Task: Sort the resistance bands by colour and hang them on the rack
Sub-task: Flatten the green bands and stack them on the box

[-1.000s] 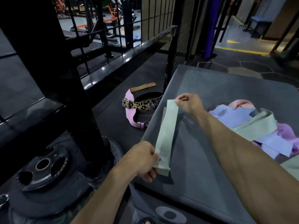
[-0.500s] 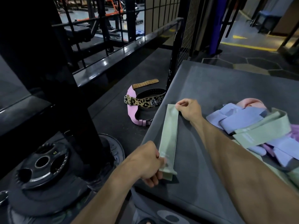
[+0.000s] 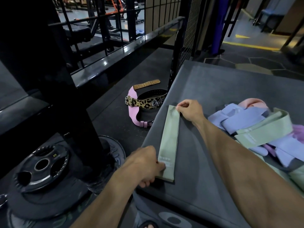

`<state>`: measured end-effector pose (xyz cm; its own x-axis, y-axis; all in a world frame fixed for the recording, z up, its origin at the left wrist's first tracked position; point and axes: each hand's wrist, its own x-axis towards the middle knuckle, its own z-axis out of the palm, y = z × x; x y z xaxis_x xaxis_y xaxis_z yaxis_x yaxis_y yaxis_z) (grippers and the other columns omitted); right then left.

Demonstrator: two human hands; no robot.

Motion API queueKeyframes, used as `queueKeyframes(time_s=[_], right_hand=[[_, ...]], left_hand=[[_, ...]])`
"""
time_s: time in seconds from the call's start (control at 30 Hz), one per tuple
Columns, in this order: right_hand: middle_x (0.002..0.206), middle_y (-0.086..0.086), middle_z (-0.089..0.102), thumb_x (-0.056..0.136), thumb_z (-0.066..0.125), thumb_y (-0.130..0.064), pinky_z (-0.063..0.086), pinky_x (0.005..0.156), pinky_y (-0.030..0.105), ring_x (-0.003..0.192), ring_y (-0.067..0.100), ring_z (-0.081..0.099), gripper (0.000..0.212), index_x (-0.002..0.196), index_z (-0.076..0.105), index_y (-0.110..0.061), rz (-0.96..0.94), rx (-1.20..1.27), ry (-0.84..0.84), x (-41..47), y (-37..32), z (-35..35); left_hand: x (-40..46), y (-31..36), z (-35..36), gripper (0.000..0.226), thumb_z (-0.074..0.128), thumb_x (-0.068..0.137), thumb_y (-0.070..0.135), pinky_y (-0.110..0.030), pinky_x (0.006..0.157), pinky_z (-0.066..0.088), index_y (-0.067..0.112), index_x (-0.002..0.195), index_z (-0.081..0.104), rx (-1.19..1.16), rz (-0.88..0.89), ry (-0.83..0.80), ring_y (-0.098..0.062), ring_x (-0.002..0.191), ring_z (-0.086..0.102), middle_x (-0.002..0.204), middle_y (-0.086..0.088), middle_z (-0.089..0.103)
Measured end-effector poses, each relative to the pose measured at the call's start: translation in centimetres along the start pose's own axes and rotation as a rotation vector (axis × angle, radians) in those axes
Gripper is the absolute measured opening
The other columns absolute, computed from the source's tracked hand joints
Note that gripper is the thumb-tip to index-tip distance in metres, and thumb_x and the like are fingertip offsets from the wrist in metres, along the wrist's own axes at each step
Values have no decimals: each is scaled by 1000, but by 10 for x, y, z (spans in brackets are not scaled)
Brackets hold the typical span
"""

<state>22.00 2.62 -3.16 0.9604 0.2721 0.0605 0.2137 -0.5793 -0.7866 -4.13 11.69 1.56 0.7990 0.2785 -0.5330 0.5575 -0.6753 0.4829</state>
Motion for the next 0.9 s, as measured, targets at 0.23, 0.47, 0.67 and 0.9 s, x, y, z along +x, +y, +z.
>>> queueKeyframes(time_s=[0.23,0.47,0.67,0.9], right_hand=[[80,-4,70,85,71,-15,44,75,21,80,11,62,7,84,76,-20,12,-10,-35,1,-1,-5],[84,-4,69,86,69,-15,42,75,20,83,11,61,9,90,77,-17,34,-38,-46,2,-4,-6],[87,-1,70,86,70,-16,43,75,21,84,12,61,9,91,77,-14,30,-51,-45,3,-4,-6],[88,-2,70,87,69,-19,44,77,23,87,14,63,10,93,76,-14,24,-36,-13,-3,-4,-6]], left_hand=[[-4,11,-3,51,55,89,67,-39,83,52,19,102,44,265,20,142,-32,95,65,104,-7,62],[-2,23,2,80,58,76,82,-39,86,46,16,121,44,317,-12,169,-30,115,58,125,-7,60],[-1,39,9,82,59,82,74,-41,93,44,13,133,40,468,-20,192,-29,122,55,131,-5,54],[-1,41,8,83,60,82,74,-40,91,43,12,133,40,463,-41,169,-29,123,55,132,-5,54]])
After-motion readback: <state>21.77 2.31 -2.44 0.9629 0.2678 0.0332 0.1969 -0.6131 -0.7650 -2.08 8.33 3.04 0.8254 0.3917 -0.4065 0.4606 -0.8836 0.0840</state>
